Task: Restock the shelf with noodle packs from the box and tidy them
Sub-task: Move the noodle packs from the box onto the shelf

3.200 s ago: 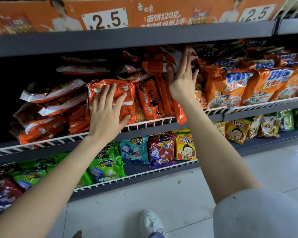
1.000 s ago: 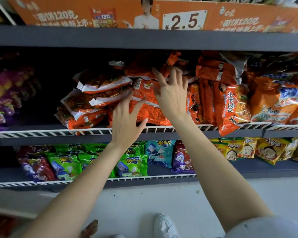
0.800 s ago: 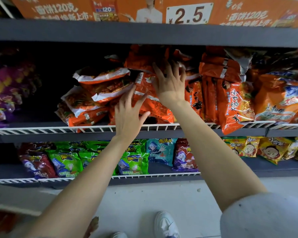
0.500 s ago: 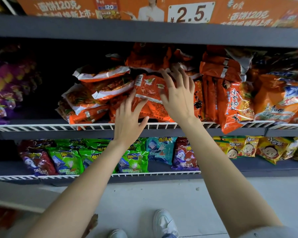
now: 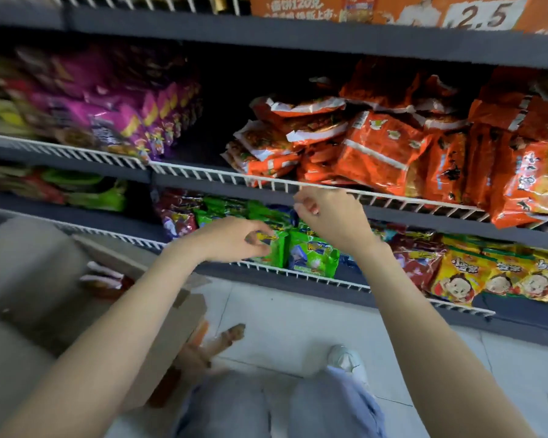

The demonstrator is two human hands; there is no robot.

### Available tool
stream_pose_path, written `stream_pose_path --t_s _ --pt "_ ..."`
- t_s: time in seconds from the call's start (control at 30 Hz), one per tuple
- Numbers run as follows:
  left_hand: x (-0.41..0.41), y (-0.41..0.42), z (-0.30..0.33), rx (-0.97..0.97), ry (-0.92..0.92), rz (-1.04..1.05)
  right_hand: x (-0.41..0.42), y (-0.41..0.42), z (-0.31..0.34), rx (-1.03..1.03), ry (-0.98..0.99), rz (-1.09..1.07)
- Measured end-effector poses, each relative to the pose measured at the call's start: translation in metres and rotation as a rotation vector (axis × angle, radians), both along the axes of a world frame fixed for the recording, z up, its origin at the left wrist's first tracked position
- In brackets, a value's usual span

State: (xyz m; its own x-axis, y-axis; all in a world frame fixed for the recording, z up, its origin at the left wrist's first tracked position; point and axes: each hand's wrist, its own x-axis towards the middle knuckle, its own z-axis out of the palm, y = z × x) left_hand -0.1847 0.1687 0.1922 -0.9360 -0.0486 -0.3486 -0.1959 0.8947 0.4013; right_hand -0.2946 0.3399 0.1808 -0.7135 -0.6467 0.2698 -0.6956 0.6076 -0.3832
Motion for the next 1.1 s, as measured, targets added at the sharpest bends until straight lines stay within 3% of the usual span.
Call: stream_pose_path --t_s 0.07,0.27,0.4,0.57,0.7,0.87,1.1 --pt "0.053 -0.037 -0.010 -0.022 0.073 0.091 0.030 -0.037 -0.004 0.076 -0.097 0.125" --pt "0.206 -0.155 -0.065 0.063 0.520 0.682 0.121 -0.168 -0.031 0.165 -0.192 0.459" --pt "0.251 -0.220 -0.110 0.044 0.469 0.913 0.155 -0.251 -0.069 0.233 -0.241 0.559" --pt "0.252 -0.286 -0.169 -0.172 0.280 0.998 0.159 -0.354 -0.151 0.320 -0.281 0.626" --pt "0.264 -0.313 -0.216 -0.369 0.256 0.973 0.167 -0.424 -0.225 0.379 -0.266 0.642" --pt "0.277 -0.330 -0.267 -0.388 0.229 0.958 0.172 -0.480 -0.293 0.527 -0.193 0.631" --pt "0.281 -0.330 -0.290 -0.404 0.304 1.040 0.186 -0.510 -0.352 0.668 0.003 0.483"
